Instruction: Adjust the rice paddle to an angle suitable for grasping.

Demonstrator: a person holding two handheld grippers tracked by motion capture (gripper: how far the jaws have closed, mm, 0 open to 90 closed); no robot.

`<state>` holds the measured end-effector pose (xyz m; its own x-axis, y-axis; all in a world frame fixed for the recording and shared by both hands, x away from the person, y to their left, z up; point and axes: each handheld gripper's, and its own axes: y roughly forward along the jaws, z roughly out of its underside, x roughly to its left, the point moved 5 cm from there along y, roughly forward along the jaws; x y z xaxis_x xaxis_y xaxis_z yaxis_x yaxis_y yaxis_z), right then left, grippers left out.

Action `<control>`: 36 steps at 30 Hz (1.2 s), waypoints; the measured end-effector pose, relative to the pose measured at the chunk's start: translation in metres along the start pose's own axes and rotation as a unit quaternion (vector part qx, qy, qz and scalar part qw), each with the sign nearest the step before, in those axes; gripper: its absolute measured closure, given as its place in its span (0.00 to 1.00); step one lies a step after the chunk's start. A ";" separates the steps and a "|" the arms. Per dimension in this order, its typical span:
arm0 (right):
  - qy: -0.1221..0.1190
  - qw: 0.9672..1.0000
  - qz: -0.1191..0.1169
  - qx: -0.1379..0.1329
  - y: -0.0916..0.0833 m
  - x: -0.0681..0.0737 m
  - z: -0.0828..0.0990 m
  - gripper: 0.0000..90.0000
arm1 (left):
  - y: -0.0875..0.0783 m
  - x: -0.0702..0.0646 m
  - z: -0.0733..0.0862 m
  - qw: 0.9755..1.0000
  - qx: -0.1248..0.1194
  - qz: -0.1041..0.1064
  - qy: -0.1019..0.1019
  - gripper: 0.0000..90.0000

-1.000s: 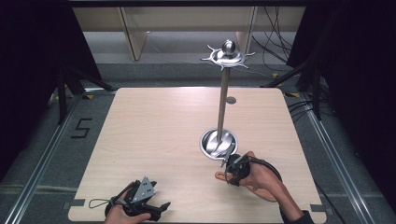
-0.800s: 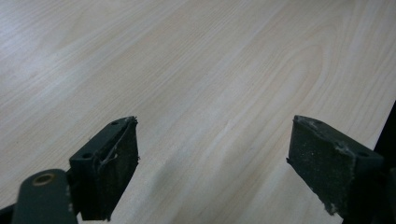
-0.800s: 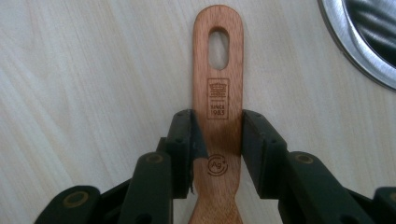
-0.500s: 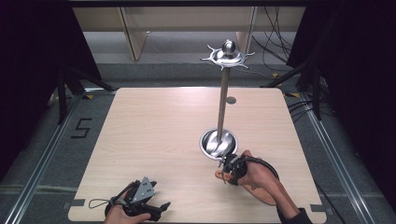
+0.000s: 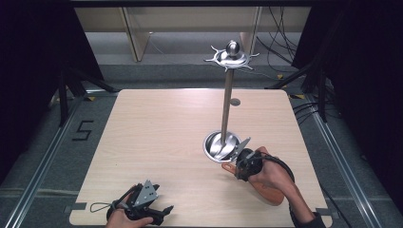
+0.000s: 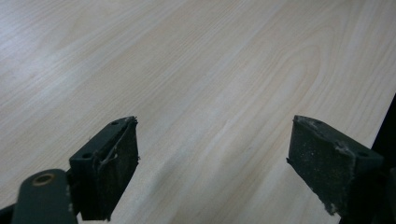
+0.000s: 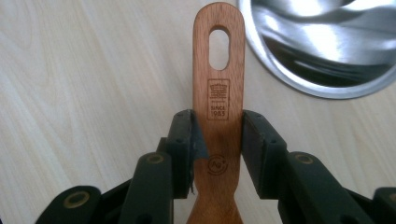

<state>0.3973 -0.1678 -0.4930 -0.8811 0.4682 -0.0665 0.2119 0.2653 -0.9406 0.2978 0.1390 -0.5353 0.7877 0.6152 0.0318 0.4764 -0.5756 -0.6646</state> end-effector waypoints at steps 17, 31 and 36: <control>0.038 0.995 0.047 -0.076 -0.029 -0.014 0.007 0.75 | 0.000 0.001 0.000 1.000 -0.003 -0.004 0.002 0.17; 0.068 0.973 0.096 -0.196 -0.091 -0.036 0.010 0.75 | 0.000 0.001 0.000 1.000 0.000 -0.001 -0.001 0.17; 0.080 0.957 0.100 -0.262 -0.119 -0.043 0.006 0.75 | 0.000 0.001 0.000 1.000 -0.001 -0.005 0.005 0.17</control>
<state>0.4073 -0.2249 -0.3805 -0.7340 0.6653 -0.1364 0.5887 0.5232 -0.6162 0.2988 0.1397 -0.5354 0.7864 0.6160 0.0466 0.4856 -0.5698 -0.6630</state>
